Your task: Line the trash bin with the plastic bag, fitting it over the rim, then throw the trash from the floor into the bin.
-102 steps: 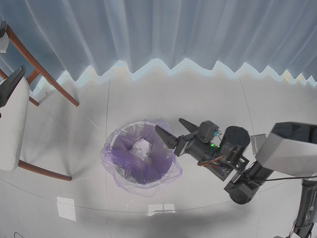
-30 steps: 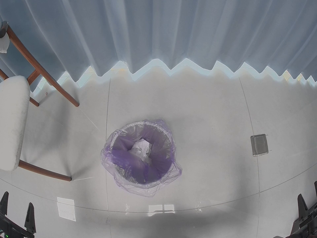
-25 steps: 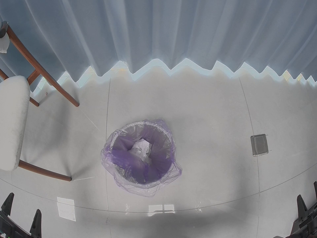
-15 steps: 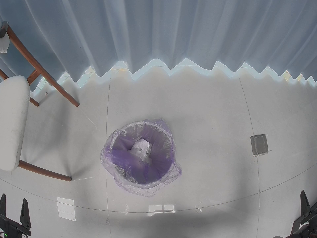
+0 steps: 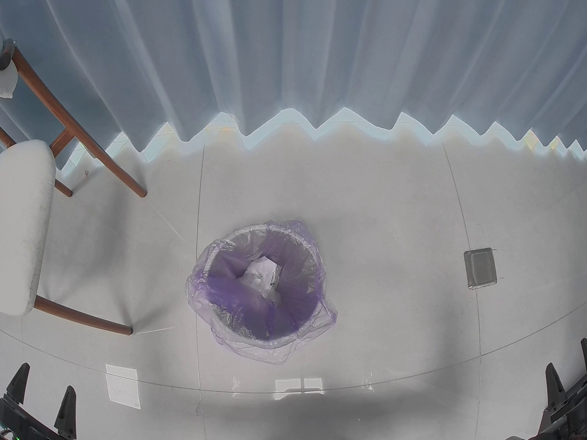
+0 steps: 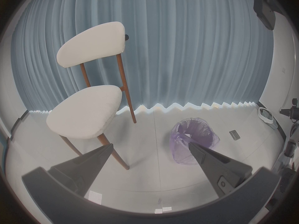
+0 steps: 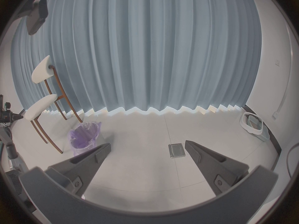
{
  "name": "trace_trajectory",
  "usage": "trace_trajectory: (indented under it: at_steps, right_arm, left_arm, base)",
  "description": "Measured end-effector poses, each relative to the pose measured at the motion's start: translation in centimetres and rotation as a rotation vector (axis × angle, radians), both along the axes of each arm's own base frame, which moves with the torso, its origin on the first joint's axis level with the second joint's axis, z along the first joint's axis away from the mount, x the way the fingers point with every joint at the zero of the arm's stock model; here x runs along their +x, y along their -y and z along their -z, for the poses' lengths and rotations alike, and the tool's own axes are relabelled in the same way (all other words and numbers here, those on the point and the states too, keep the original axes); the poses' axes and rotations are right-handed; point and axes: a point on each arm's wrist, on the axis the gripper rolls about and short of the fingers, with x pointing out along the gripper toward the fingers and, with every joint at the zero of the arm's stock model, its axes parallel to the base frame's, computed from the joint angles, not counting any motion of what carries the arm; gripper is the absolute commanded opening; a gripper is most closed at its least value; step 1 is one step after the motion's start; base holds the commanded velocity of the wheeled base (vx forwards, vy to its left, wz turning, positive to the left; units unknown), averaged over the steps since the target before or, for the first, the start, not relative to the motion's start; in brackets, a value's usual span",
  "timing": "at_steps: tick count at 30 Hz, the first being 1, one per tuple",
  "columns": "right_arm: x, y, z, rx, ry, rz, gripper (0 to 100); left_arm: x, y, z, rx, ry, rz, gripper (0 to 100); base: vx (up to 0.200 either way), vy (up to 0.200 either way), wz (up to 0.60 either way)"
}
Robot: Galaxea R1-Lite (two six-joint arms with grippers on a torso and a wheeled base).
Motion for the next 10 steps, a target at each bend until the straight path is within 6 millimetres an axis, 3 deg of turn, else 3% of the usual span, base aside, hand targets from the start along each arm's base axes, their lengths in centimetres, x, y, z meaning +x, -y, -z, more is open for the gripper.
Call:
trace_trajectory:
  at_steps: [10]
  right_arm:
    - [0.01,0.01,0.01,0.003,-0.002,0.006,100]
  left_arm:
    - [0.00,0.00,-0.01,-0.001,0.000,0.000,100]
  base:
    - [0.000,0.000,0.00]
